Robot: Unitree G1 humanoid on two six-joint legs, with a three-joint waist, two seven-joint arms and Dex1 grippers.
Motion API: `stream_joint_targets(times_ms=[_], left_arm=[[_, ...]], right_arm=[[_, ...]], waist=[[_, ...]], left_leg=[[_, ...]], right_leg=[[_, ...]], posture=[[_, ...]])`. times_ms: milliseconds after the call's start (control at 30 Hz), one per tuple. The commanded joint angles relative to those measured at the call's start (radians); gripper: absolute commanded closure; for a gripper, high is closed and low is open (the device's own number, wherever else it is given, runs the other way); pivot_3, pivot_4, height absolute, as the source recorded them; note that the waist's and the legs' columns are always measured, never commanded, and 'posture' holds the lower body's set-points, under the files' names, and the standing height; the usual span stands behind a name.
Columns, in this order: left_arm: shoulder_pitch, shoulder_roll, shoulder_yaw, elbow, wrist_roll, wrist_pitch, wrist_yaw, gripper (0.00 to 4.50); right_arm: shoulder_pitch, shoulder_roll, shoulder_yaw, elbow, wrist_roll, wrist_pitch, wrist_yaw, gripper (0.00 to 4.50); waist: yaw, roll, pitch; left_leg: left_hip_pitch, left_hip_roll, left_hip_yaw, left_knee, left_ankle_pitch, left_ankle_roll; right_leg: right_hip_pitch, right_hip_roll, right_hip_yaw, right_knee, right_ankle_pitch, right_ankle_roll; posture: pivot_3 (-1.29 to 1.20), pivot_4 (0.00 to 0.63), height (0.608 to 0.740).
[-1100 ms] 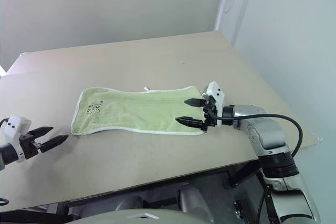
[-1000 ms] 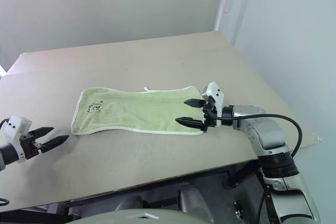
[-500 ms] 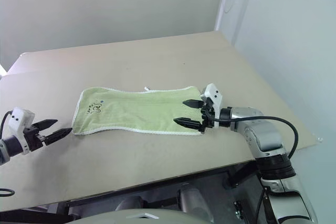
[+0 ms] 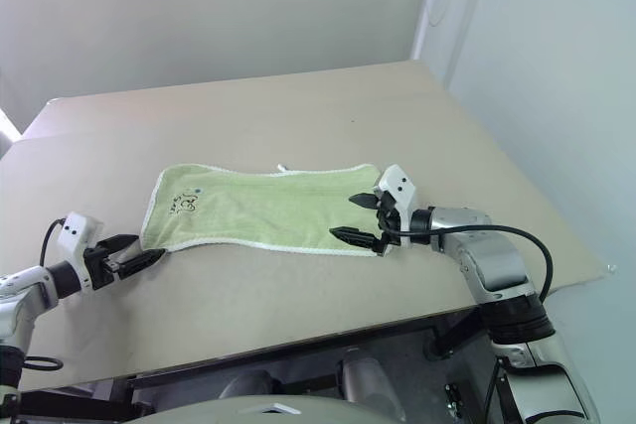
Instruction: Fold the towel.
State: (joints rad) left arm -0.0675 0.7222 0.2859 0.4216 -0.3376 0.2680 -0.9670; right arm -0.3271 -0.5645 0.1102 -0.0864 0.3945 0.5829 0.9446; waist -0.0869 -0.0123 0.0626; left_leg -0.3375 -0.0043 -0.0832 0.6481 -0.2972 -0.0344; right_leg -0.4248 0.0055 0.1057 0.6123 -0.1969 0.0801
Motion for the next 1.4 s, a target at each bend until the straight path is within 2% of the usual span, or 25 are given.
stream_joint_targets(times_ms=[33,300,367,467,500,533,567,600,633,733,800,833,967,1167,1400], left_arm=[[-0.048,-0.039,-0.035,0.062,0.03,-0.017,0.042,0.03],[-0.103,-0.072,-0.059,0.167,0.056,-0.061,0.048,0.03],[-0.117,-0.076,-0.06,0.183,0.059,-0.069,0.048,0.03],[-0.143,-0.08,-0.062,0.187,0.044,-0.054,0.02,0.93],[-0.15,-0.078,-0.066,0.184,0.043,-0.049,0.012,1.31],[-0.155,-0.077,-0.069,0.183,0.043,-0.045,0.008,1.65],[-0.158,-0.077,-0.07,0.183,0.045,-0.042,0.006,1.95],[-0.163,-0.077,-0.07,0.185,0.046,-0.041,0.007,2.42],[-0.168,-0.077,-0.07,0.189,0.048,-0.041,0.006,2.74],[-0.175,-0.078,-0.068,0.188,0.048,-0.04,0.005,3.79],[-0.181,-0.078,-0.059,0.177,0.033,-0.023,-0.003,4.48],[-0.182,-0.077,-0.055,0.171,0.028,-0.015,-0.008,4.48],[-0.179,-0.059,-0.031,0.108,-0.019,0.069,-0.029,4.48],[-0.132,-0.002,-0.016,-0.043,-0.052,0.262,0.003,4.48],[-0.08,0.045,0.0,-0.152,-0.083,0.373,0.015,4.48]], right_arm=[[-0.006,0.004,-0.02,-0.051,0.009,-0.009,-0.017,0.0],[-0.002,-0.01,-0.014,-0.054,-0.007,-0.015,-0.029,0.0],[-0.006,-0.008,-0.014,-0.051,-0.009,-0.015,-0.03,0.0],[-0.007,-0.003,-0.008,-0.049,-0.017,-0.021,-0.034,0.0],[-0.007,-0.001,-0.006,-0.048,-0.02,-0.022,-0.036,0.0],[-0.008,0.0,-0.005,-0.047,-0.024,-0.024,-0.039,0.0],[-0.009,0.001,-0.004,-0.046,-0.026,-0.025,-0.042,0.0],[-0.01,0.003,-0.004,-0.042,-0.029,-0.027,-0.044,0.0],[-0.012,0.004,-0.004,-0.039,-0.031,-0.028,-0.046,0.0],[-0.014,0.007,-0.003,-0.035,-0.034,-0.03,-0.049,0.0],[-0.019,0.007,-0.003,-0.032,-0.037,-0.029,-0.051,0.0],[-0.02,0.007,-0.003,-0.031,-0.038,-0.028,-0.052,0.0],[-0.022,0.002,-0.009,-0.022,-0.038,-0.029,-0.05,0.0],[0.021,-0.059,0.004,-0.044,-0.048,-0.056,0.019,0.0],[0.078,-0.117,0.005,-0.03,-0.084,-0.096,0.057,0.0]], waist=[[0.014,0.002,-0.001],[0.02,0.01,-0.004],[0.017,0.016,-0.004],[0.01,0.033,-0.004],[0.011,0.04,-0.009],[0.02,0.032,-0.014],[0.03,0.007,-0.02],[0.043,-0.006,-0.017],[0.051,0.0,-0.014],[0.055,0.007,-0.014],[0.055,0.015,-0.014],[0.055,0.016,-0.014],[0.065,0.014,-0.013],[0.065,0.008,-0.01],[0.063,0.006,-0.008]], left_leg=[[0.0,0.0,0.0,0.0,0.0,0.0],[0.001,0.0,-0.001,0.001,0.0,0.0],[0.0,0.001,-0.002,0.001,-0.002,-0.003],[-0.002,0.015,-0.007,-0.003,-0.002,-0.003],[-0.005,0.027,-0.007,-0.005,-0.002,-0.003],[-0.019,0.044,-0.006,-0.008,-0.003,-0.003],[-0.027,0.051,0.01,-0.012,-0.002,-0.003],[-0.027,0.051,0.04,-0.009,-0.001,0.0],[-0.016,0.047,0.057,0.001,0.0,0.0],[-0.011,0.037,0.046,-0.007,0.001,-0.001],[-0.012,0.037,0.04,-0.006,0.01,-0.016],[-0.014,0.037,0.035,-0.001,0.013,-0.02],[-0.019,0.034,0.035,-0.001,0.013,-0.02],[-0.02,0.035,0.035,-0.002,0.013,-0.02],[-0.019,0.035,0.036,-0.004,0.013,-0.02]], right_leg=[[0.0,0.0,0.0,0.0,0.0,0.0],[0.003,0.0,-0.002,-0.003,0.0,0.0],[0.004,0.0,-0.006,-0.009,0.0,0.0],[0.02,0.0,-0.026,-0.045,0.004,0.0],[0.031,0.001,-0.038,-0.071,0.022,0.001],[0.039,-0.002,-0.052,-0.094,0.046,-0.003],[0.032,-0.022,-0.07,-0.056,0.049,-0.011],[0.028,-0.051,-0.079,0.032,-0.026,-0.008],[0.024,-0.056,-0.072,0.059,-0.072,-0.001],[0.026,-0.046,-0.076,0.052,-0.077,-0.008],[0.028,-0.041,-0.074,0.051,-0.078,-0.01],[0.028,-0.037,-0.072,0.051,-0.078,-0.009],[0.028,-0.034,-0.064,0.042,-0.076,-0.005],[0.028,-0.032,-0.062,0.038,-0.076,-0.003],[0.027,-0.031,-0.061,0.037,-0.076,-0.004]], posture=[[0.0,0.0,0.74],[0.0,0.0,0.74],[0.0,0.0,0.74],[0.0,0.0,0.74],[0.0,0.0,0.74],[0.0,0.0,0.74],[0.0,0.0,0.74],[0.0,0.0,0.74],[0.0,0.0,0.74],[0.0,0.0,0.74],[0.0,0.0,0.74],[0.0,0.0,0.74],[0.0,0.0,0.74],[0.0,0.0,0.74],[0.0,0.0,0.74]])
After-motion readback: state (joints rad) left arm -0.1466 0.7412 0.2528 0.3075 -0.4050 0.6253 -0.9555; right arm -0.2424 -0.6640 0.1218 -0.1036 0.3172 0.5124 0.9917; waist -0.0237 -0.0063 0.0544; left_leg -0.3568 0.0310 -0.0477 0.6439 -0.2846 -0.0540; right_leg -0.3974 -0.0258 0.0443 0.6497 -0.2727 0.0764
